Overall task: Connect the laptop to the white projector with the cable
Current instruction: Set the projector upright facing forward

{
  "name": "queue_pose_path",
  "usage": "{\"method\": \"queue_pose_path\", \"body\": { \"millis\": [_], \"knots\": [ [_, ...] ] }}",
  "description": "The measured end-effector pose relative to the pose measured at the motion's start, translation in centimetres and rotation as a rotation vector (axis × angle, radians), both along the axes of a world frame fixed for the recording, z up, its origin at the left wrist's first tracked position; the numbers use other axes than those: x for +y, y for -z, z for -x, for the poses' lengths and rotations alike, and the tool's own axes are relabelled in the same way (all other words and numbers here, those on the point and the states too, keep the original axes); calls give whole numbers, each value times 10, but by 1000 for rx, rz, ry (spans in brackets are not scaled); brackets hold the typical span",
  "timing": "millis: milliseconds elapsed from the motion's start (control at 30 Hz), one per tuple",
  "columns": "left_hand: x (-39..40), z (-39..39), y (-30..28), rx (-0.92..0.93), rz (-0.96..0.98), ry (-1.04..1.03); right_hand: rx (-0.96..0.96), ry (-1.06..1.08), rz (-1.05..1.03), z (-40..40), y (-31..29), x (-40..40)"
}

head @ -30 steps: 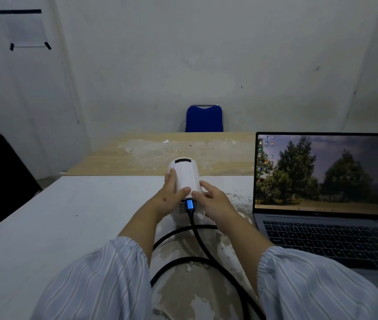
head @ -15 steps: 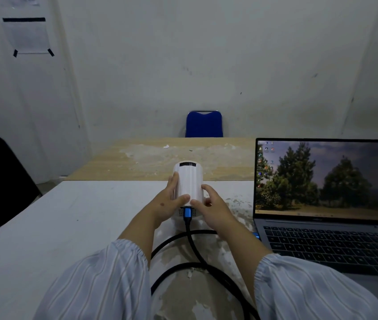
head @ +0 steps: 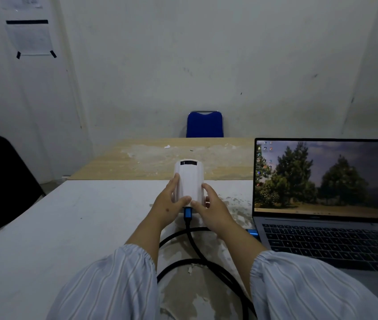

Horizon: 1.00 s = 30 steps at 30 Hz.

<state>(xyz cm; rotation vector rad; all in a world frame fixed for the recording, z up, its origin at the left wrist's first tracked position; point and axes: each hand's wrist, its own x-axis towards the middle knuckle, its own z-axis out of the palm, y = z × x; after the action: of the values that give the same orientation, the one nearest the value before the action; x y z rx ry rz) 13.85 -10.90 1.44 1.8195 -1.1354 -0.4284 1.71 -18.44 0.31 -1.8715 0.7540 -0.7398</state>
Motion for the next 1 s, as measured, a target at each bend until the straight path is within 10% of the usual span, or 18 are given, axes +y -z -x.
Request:
{"method": "queue_pose_path", "body": {
  "millis": [400,633,1000],
  "knots": [
    [-18,80,-8,-421,6,-208,153,95,132,62,-11,-9],
    [-37,157,0,-304,-106,138,205,285,198,146,-16,-32],
    [-35,223,32,-244,-304,88,689,592,206,284,6,-50]
  ]
}}
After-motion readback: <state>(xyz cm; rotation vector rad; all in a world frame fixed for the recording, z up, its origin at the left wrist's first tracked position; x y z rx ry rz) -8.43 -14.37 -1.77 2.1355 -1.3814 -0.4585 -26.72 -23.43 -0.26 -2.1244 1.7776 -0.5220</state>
